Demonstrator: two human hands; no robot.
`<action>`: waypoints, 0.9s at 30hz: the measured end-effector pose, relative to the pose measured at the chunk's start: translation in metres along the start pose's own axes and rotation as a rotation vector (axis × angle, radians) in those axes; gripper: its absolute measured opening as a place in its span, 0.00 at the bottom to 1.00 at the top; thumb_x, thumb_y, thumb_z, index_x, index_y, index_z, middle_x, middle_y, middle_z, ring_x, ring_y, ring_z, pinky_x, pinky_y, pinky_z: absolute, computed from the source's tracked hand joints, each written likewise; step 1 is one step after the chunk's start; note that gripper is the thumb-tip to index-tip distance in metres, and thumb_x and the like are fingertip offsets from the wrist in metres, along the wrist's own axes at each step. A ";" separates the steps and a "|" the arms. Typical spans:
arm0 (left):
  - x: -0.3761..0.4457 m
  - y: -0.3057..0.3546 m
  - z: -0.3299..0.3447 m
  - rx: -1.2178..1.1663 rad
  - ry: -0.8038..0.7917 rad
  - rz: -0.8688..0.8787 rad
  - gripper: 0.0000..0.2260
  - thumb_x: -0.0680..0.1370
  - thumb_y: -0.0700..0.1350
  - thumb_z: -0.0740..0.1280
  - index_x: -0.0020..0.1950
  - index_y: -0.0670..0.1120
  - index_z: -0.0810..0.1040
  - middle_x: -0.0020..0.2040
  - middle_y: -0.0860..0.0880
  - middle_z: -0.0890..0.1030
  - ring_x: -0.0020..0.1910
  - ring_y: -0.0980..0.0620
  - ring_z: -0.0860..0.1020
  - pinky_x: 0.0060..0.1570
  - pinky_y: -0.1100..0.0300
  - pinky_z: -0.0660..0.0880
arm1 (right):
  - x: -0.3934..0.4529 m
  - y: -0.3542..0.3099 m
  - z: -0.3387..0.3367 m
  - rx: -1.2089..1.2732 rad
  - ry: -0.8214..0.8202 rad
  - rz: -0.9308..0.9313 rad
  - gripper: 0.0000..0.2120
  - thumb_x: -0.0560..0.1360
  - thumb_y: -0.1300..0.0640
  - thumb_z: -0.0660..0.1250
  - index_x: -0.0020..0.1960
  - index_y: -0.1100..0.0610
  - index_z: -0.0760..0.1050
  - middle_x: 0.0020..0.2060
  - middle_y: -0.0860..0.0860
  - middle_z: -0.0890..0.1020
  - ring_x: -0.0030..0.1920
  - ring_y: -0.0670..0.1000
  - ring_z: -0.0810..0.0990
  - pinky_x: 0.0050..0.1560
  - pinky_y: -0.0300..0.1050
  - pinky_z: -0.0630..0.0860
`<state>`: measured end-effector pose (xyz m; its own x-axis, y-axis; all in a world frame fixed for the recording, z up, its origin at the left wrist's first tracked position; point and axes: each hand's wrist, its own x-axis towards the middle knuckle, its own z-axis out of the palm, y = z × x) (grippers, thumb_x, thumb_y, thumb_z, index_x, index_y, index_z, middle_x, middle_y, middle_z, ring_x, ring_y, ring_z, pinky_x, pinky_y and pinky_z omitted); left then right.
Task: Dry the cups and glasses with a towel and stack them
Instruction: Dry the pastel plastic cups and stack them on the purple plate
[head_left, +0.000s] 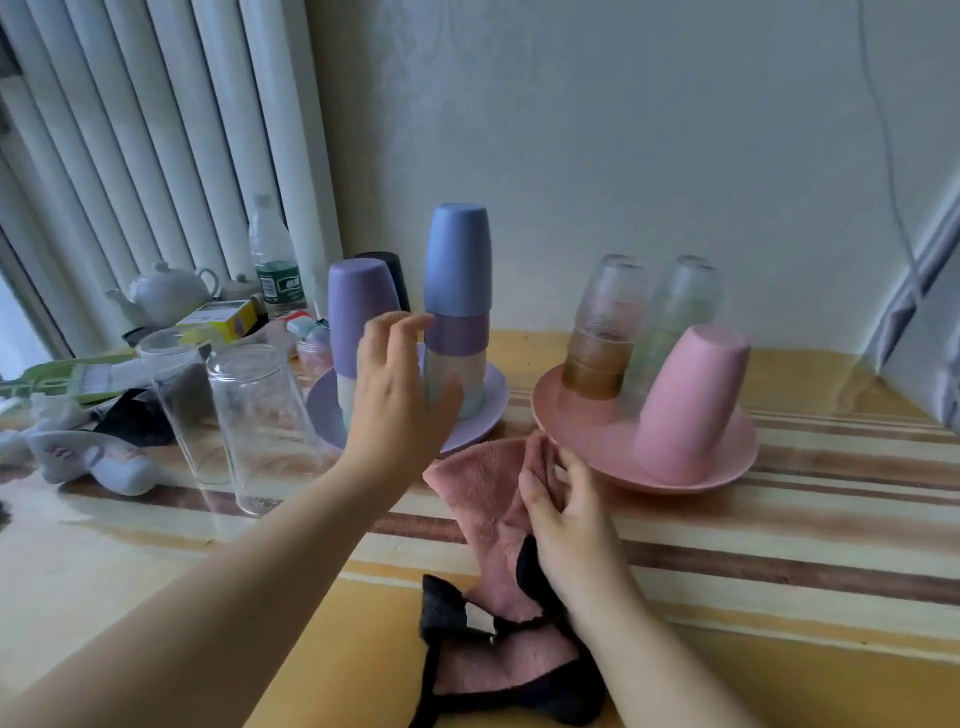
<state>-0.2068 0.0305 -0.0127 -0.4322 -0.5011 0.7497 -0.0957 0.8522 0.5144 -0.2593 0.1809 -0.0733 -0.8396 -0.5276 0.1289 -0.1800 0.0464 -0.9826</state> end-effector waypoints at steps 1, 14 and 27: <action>-0.002 0.011 0.006 -0.059 -0.116 0.005 0.17 0.73 0.38 0.68 0.61 0.39 0.73 0.55 0.47 0.74 0.54 0.51 0.72 0.57 0.60 0.69 | 0.002 -0.001 -0.003 -0.011 0.024 -0.023 0.18 0.78 0.56 0.63 0.66 0.51 0.67 0.58 0.41 0.74 0.57 0.39 0.72 0.54 0.30 0.66; 0.030 0.096 0.132 -0.284 -0.912 -0.304 0.33 0.69 0.45 0.78 0.70 0.42 0.67 0.61 0.47 0.74 0.57 0.50 0.74 0.59 0.60 0.72 | 0.032 0.012 -0.067 -0.173 0.185 -0.101 0.10 0.77 0.58 0.65 0.54 0.58 0.81 0.49 0.50 0.85 0.50 0.45 0.81 0.50 0.31 0.74; 0.022 0.090 0.170 -0.261 -0.921 -0.184 0.45 0.53 0.58 0.78 0.66 0.48 0.67 0.56 0.50 0.80 0.54 0.52 0.79 0.55 0.49 0.78 | 0.044 0.022 -0.091 -0.111 0.140 -0.043 0.07 0.73 0.54 0.68 0.46 0.57 0.81 0.39 0.47 0.85 0.42 0.43 0.80 0.50 0.47 0.76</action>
<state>-0.3776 0.1221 -0.0209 -0.9729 -0.2145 0.0869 -0.0778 0.6567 0.7501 -0.3465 0.2357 -0.0770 -0.8916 -0.4086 0.1952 -0.2660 0.1237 -0.9560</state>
